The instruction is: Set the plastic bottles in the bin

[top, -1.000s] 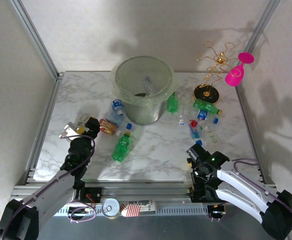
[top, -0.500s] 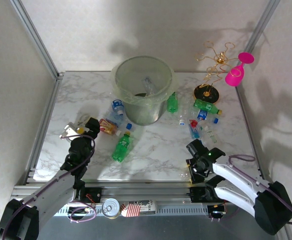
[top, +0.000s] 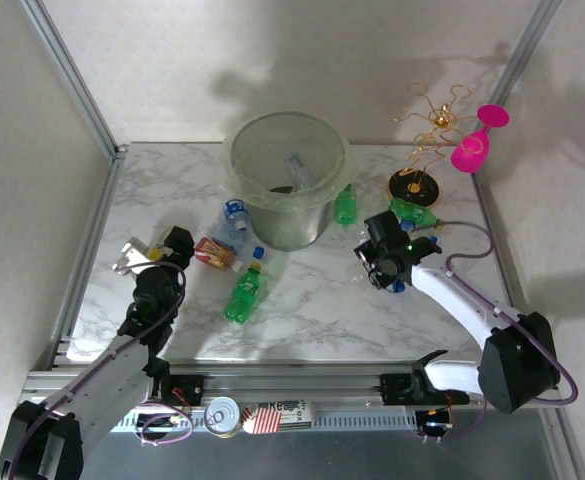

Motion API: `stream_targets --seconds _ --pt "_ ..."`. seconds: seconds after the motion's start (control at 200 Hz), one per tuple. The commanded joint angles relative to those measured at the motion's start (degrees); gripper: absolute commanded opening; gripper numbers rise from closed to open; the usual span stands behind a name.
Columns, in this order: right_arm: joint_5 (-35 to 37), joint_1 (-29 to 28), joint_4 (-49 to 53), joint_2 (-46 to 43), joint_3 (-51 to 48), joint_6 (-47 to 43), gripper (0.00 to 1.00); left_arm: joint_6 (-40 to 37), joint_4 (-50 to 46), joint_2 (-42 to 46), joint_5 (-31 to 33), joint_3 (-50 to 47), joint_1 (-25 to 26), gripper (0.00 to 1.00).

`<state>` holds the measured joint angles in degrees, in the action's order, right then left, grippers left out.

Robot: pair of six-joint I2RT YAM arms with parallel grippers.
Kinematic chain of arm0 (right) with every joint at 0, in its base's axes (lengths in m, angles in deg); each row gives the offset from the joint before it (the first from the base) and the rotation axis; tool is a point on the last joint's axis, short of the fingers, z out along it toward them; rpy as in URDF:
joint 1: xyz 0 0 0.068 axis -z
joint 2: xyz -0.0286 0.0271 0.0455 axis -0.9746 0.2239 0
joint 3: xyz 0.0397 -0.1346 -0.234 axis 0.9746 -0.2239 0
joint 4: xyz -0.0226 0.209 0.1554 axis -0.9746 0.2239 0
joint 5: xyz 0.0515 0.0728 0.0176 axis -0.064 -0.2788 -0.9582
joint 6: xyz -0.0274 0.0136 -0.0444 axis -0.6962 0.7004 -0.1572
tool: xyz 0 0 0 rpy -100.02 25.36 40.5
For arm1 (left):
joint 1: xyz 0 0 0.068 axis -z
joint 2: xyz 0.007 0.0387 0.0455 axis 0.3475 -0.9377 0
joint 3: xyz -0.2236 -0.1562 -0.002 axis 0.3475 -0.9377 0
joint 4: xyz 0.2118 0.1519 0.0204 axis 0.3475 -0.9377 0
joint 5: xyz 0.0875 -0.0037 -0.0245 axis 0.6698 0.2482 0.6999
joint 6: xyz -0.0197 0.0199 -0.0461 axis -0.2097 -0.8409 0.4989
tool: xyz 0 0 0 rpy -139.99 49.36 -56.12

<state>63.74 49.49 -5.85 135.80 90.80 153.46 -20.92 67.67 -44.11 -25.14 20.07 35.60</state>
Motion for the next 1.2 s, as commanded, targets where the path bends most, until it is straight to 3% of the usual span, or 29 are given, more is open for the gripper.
stream_targets --seconds 0.0,0.2,0.335,0.531,0.751,0.906,1.192 --pt "4.33 1.22 -1.59 1.62 5.88 -12.74 0.47 -0.69 -2.37 -0.26 -1.33 2.28 -1.05 1.0" --pt "4.37 2.16 -5.77 3.26 17.87 -26.97 0.46 -0.73 -5.63 -0.09 -1.83 3.71 -1.91 1.0" --pt "-1.82 2.17 -10.9 5.27 25.13 -35.43 0.45 0.5 -7.0 -0.43 -2.31 4.24 -2.36 1.0" --pt "-11.83 1.92 -18.61 9.63 32.53 -40.35 0.42 3.23 -6.59 -1.73 -4.3 4.64 -2.76 1.0" --pt "-15.64 -0.66 -20.8 15.6 39.87 -44.69 0.42 3.69 -8.68 -0.82 -5.59 5.12 -2.79 1.0" --pt "-14.32 -3.71 -15.53 23.65 48.49 -49.16 0.45 3.9 -10.6 0.43 -6.15 5.21 -2.79 1.0" --pt "-5.99 -7.5 -6.87 34.99 62.13 -55.22 0.58 2.18 -16.68 3.16 -10.17 6.4 -2.83 1.0"
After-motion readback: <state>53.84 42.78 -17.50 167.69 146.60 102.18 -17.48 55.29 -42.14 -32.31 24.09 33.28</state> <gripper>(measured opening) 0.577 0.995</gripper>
